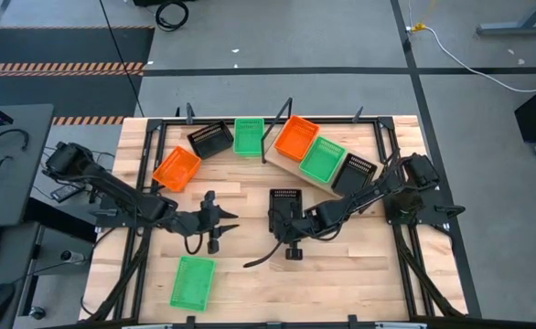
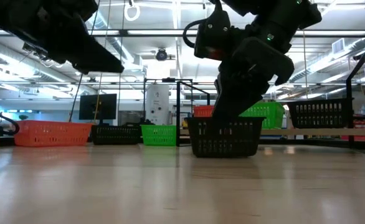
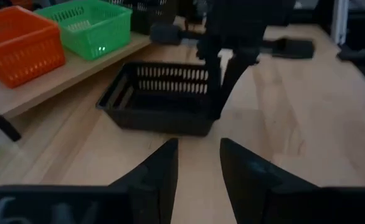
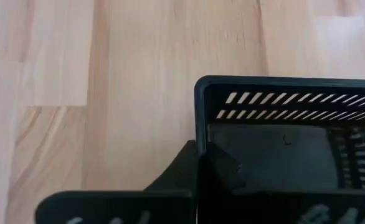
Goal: Stack baskets on shelf by color
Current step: Stack the bottom black basket on top of the black basket on the shelf
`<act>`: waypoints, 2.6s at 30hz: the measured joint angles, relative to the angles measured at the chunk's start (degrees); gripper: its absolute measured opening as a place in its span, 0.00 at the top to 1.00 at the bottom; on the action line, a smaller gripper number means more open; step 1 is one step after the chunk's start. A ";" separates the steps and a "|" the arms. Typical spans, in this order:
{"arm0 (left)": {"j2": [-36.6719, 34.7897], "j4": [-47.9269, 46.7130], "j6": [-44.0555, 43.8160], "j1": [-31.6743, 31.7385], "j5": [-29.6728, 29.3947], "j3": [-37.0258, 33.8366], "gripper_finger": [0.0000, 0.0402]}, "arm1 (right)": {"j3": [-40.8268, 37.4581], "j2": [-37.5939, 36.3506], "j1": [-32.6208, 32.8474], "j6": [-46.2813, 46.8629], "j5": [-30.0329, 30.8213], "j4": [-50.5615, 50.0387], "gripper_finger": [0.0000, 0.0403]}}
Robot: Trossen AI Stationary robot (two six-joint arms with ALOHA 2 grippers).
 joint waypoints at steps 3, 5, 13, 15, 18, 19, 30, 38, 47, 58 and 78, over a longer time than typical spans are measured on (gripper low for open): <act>1.69 0.04 0.17 0.00 -0.02 0.00 0.69 | 0.00 0.00 0.48 1.43 0.01 0.80 0.95; 2.87 -0.19 0.78 -0.02 0.04 0.00 0.69 | 0.06 0.00 0.79 2.42 -0.05 1.43 0.94; 8.01 0.10 3.17 0.14 0.07 0.00 0.69 | 10.35 -0.20 2.15 2.52 0.79 -10.04 0.97; 9.32 0.46 3.15 0.15 0.07 0.00 0.69 | 15.66 -0.20 2.20 3.30 2.97 -19.54 0.97; 10.77 2.75 2.95 0.15 0.22 0.00 0.69 | 24.00 -0.27 2.16 6.50 6.99 -36.38 0.98; 11.09 3.47 2.93 0.11 0.48 0.00 0.69 | 26.43 -0.31 2.10 7.43 7.98 -41.05 0.98; 11.97 6.19 1.10 -0.41 0.64 0.02 0.69 | 33.04 -8.75 3.63 24.08 11.81 -70.29 0.98; 11.97 6.71 1.18 -0.90 0.69 0.02 0.69 | 19.23 -24.10 6.09 32.81 14.89 -64.50 0.98; 11.97 6.69 2.56 -0.79 0.68 0.01 0.69 | 2.29 -35.94 5.46 33.93 16.62 -56.47 0.98; 11.97 6.62 2.53 -0.79 0.66 0.01 0.69 | -5.29 -37.92 3.22 30.70 19.19 -56.00 0.98; 11.97 6.56 2.49 -0.79 0.65 0.01 0.69 | -13.76 -37.90 0.96 28.44 18.88 -47.56 0.97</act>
